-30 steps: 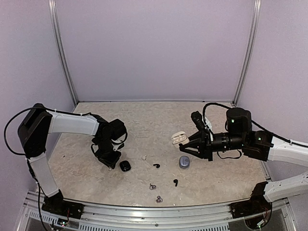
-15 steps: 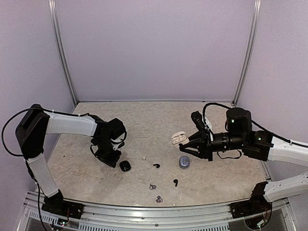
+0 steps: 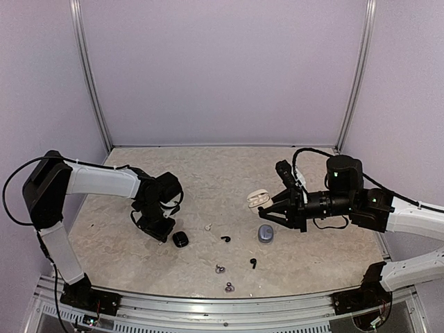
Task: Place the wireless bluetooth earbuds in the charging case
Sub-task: Pick up the left earbud from the center of the board.
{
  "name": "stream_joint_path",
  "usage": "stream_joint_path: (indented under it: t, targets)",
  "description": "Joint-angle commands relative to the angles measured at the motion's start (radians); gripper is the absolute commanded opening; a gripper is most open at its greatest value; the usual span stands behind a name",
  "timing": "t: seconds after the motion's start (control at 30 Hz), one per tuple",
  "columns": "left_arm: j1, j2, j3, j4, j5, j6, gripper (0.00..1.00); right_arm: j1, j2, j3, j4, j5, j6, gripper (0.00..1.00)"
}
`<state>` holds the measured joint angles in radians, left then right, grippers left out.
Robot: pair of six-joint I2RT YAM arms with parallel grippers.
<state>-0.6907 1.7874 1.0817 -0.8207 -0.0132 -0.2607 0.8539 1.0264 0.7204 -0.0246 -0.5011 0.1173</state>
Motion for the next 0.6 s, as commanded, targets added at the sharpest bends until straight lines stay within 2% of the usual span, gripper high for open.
stream_joint_path:
  t: [0.0,0.33,0.57]
  targets:
    - [-0.002,0.010,0.003,0.026,-0.031,0.005,0.15,-0.010,-0.019,0.005,0.022,-0.004,0.003,0.07]
    - [0.005,-0.229,0.018,0.175,-0.019,-0.001,0.11,-0.009,-0.047,-0.004,0.086,0.033,-0.027,0.06]
    - [-0.123,-0.479,0.023,0.429,0.020,0.038,0.09,-0.010,-0.067,-0.030,0.209,0.036,-0.046,0.05]
